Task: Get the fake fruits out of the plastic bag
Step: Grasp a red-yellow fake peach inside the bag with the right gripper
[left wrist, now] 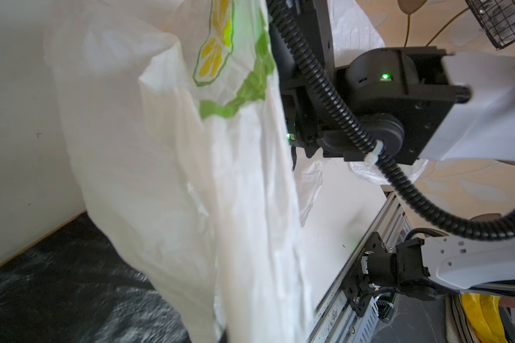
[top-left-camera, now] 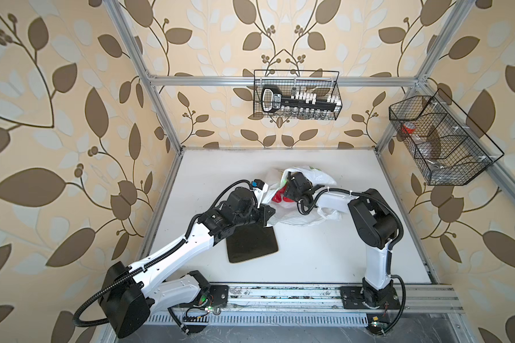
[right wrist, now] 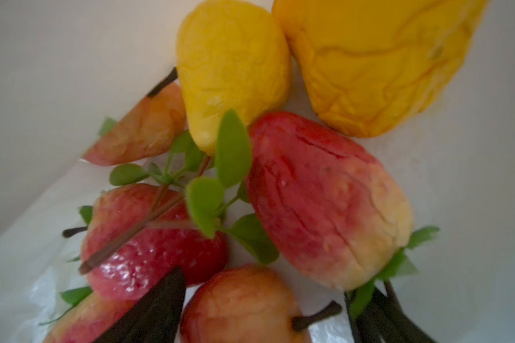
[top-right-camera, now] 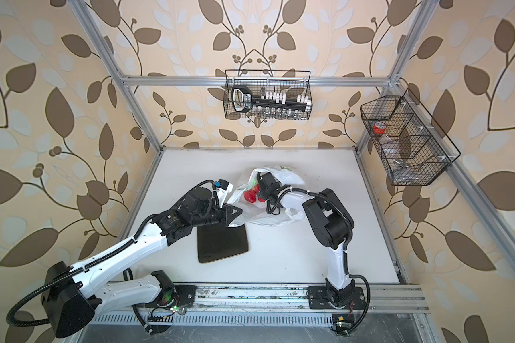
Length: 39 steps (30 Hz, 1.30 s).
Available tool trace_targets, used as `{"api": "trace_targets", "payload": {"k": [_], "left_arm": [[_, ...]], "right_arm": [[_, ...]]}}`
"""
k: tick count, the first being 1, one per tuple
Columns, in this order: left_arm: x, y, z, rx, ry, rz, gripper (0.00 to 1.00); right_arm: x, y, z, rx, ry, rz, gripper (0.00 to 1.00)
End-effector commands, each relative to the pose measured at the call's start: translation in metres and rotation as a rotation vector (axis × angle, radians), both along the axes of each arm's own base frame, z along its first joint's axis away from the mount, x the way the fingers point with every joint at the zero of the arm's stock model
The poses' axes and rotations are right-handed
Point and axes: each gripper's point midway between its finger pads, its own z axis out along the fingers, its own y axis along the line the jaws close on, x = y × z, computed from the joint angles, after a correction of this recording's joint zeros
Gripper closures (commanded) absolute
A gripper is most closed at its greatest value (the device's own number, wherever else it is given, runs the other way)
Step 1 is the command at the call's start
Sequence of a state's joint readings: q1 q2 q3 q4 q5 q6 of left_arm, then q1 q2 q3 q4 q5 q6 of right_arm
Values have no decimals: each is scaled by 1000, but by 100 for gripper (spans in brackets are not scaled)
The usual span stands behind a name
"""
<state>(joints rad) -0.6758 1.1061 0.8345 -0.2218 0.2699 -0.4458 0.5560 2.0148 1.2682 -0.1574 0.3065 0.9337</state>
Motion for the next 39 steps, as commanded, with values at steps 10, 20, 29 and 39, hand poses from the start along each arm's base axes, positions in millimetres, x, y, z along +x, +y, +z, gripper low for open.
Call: {"api": "trace_targets", "payload": {"k": [10,20,29,39], "left_arm": [[17,-3,14,-14,-28,81,100],[30,8,6,23,-19,186,100],[33,8,-1,40,-11,195,100],[53,9,6,75,-45,253,100]], "right_arm": [[-9,1,-15,-29,80,-20,39],[-22,-4,24,-25,10,72,62],[-47,-2,69,86,-115,228,70],[-82,10,120,139,-266,497,71]]}}
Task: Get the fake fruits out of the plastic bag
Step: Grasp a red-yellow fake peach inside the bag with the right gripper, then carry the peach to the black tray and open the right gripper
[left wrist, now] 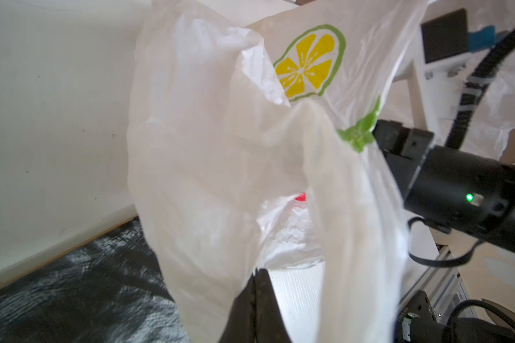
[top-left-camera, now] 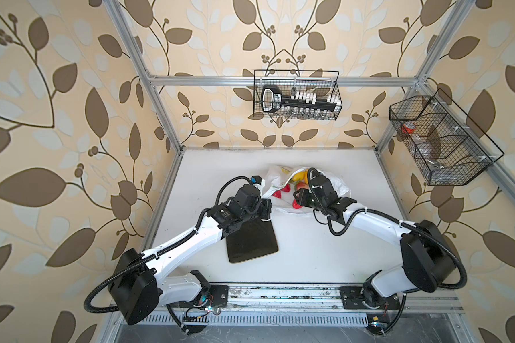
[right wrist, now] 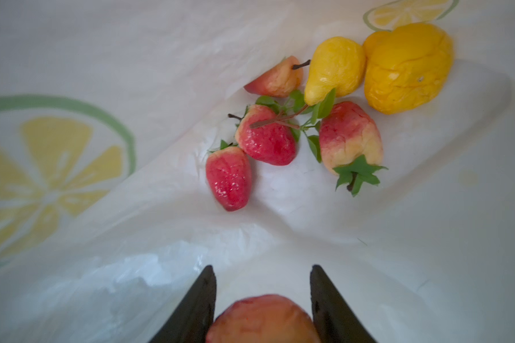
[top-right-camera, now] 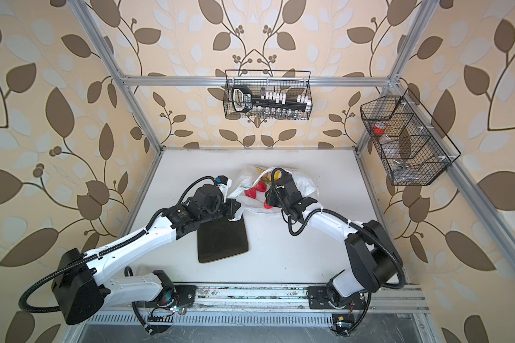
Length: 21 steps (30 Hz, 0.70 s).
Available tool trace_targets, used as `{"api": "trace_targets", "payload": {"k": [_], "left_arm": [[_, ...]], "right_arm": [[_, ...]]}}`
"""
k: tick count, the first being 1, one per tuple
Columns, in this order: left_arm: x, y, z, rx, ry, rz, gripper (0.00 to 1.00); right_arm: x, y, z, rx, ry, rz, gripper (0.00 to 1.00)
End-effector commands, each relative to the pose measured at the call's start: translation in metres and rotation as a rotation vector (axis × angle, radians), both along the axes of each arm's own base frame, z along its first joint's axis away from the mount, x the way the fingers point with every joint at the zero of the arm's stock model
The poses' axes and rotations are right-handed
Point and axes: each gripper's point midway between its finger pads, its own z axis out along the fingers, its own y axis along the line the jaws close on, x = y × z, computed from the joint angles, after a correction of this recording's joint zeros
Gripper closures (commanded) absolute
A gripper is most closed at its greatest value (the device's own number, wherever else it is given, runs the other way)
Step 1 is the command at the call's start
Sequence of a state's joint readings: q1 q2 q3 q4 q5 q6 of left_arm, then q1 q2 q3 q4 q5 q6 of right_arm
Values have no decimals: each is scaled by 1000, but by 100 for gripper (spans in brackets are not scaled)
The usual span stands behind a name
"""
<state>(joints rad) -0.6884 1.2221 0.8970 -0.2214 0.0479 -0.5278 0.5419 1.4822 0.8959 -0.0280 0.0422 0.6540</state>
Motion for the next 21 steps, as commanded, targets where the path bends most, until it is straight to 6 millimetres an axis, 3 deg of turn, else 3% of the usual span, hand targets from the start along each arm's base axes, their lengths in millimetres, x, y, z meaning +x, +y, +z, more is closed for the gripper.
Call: {"api": "trace_targets", "payload": {"k": [1,8,14,18,21], "left_arm": [[15,-2,21,-1,-64,36,100],[35,-7,22,42,-73,22,100],[54,-3,24,15,-70,28,100],[61,0,22,-3,-60,31,100],[65,4,25,-11,-67,40,100]], "right_arm": [[-11,14,22,10,-92,163,71],[-52,32,52,17,-199,452,71],[-87,34,62,-14,-251,619,71],[-109,49,70,-38,-276,735,71],[-129,64,64,-57,-270,806,71]]}}
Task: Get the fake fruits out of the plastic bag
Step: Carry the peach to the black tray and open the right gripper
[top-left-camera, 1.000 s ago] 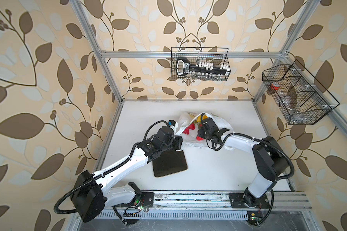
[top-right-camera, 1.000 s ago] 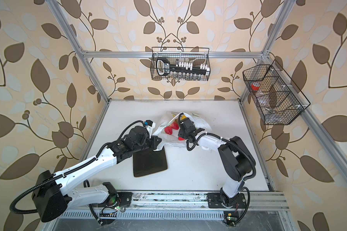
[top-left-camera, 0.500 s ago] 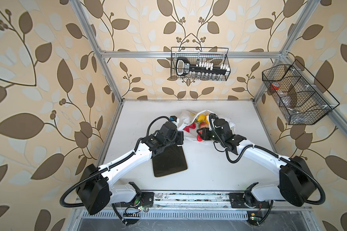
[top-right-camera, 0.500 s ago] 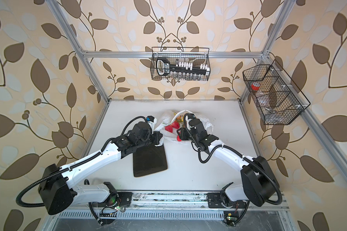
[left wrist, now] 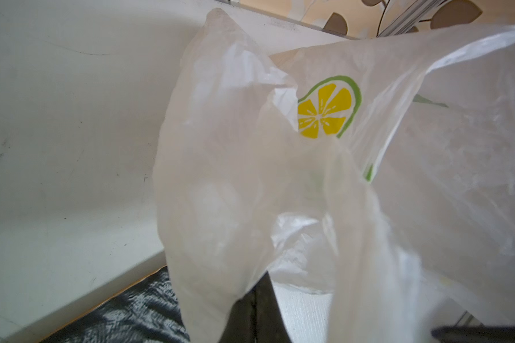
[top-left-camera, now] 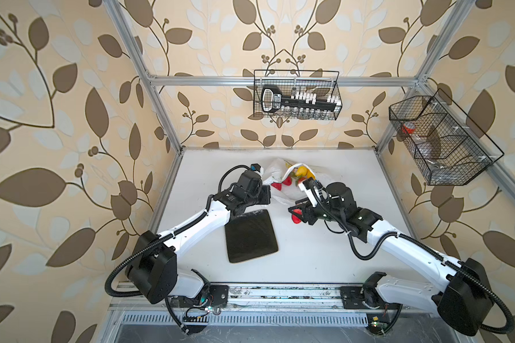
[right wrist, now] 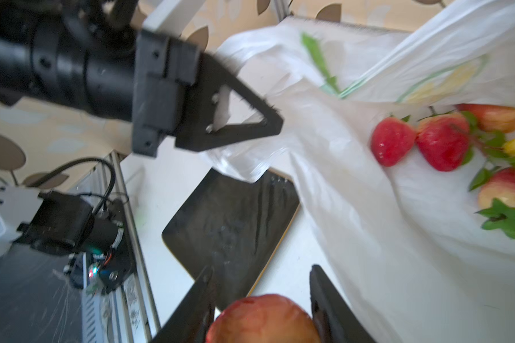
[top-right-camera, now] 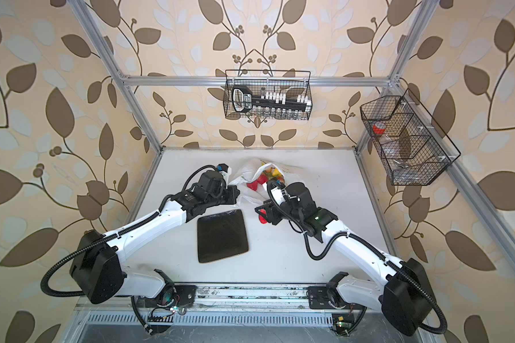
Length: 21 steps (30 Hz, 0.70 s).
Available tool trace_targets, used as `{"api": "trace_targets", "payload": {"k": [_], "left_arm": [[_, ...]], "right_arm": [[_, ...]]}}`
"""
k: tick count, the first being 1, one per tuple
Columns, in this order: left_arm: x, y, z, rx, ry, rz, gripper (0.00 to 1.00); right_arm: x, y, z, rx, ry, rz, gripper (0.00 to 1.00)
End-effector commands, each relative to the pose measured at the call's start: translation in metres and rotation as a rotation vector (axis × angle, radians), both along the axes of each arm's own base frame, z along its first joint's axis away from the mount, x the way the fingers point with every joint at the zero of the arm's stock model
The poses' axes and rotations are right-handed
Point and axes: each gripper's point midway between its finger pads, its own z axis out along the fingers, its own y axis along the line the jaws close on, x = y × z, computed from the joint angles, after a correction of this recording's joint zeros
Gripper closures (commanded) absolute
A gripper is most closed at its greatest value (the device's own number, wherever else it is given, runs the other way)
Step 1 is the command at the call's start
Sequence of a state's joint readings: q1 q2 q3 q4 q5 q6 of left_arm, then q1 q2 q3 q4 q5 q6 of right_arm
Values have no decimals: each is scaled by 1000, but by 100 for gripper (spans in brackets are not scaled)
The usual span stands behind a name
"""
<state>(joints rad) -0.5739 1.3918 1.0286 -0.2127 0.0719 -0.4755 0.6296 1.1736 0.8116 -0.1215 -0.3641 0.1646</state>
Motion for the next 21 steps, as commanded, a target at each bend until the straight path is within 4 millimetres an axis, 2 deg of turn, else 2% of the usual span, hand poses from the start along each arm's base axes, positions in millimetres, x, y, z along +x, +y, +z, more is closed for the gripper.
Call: {"api": "trace_targets", "payload": {"k": [1,4,10,18,21], "left_arm": [[11,-5,30,-48,-79,-19,100],[12,-3,33,-56,-83,-13,100],[9,-2,30,-60,-67,-16,100],[4,1,26,-50,-48,-18,100],[2,1,26,-43,-44,-24,100]], "right_arm": [[-27,16,-8,-44,-6,120,72],[-40,36,-21,-68,-4,149,72],[-44,67,-53,-84,47,141,73],[-34,110,-101,-112,116,192,72],[-29,120,-116,-128,137,202,72]]}}
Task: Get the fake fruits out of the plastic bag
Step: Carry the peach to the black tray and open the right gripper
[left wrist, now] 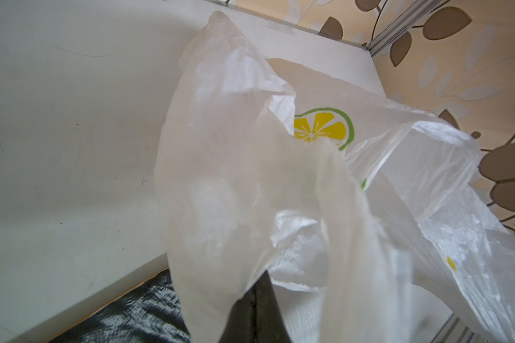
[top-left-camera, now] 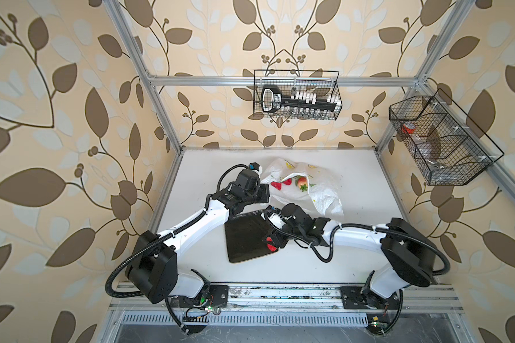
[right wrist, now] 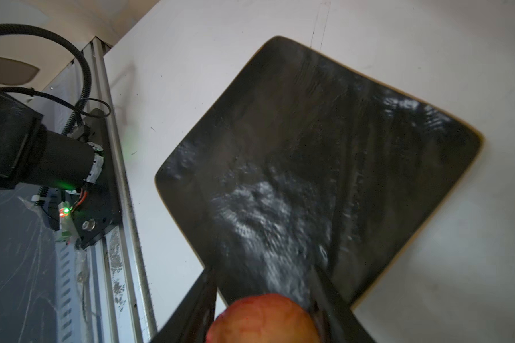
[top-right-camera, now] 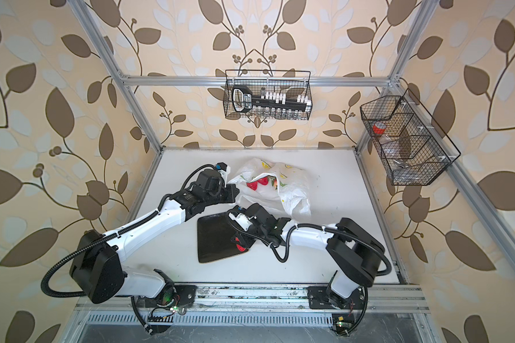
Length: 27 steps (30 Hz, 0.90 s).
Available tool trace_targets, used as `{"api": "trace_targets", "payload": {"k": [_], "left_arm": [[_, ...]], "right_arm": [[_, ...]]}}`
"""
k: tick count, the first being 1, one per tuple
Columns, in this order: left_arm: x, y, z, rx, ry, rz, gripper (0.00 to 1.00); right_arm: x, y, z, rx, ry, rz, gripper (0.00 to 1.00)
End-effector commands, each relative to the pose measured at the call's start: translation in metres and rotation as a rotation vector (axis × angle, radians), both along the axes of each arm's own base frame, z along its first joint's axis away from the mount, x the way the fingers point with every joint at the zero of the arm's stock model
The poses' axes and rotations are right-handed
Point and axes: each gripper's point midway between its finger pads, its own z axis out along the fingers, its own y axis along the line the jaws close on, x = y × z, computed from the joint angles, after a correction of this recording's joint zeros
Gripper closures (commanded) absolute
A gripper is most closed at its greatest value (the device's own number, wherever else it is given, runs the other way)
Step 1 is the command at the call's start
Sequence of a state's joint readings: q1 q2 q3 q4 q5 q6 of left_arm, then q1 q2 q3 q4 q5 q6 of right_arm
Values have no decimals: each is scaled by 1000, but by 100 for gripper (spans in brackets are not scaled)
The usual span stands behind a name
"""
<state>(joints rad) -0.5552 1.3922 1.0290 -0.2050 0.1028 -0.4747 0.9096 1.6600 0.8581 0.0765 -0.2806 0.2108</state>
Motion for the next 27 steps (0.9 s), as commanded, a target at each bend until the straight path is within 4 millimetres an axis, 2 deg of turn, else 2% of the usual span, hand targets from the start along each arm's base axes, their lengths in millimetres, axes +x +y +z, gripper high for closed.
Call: {"api": "trace_targets", "payload": {"k": [1,8,14,18,22,27], "left_arm": [[0,0,25,-21,-48,-16,100],[0,2,24,-17,-49,-8,100],[0,2,24,-14,-50,-5,100],[1,1,25,-16,-50,-6,100],[3,-1,27,-15,-54,-13,100],[5,-5,29,-16,-61,-32,100]], "right_arm": [[11,23,11,58,-23,13,71],[24,28,-25,-23,-5,-16,65],[30,20,-36,-75,-30,-45,42],[35,18,-18,-60,-71,-63,30],[37,13,12,-23,-119,-84,22],[20,-1,51,58,-180,-51,19]]}}
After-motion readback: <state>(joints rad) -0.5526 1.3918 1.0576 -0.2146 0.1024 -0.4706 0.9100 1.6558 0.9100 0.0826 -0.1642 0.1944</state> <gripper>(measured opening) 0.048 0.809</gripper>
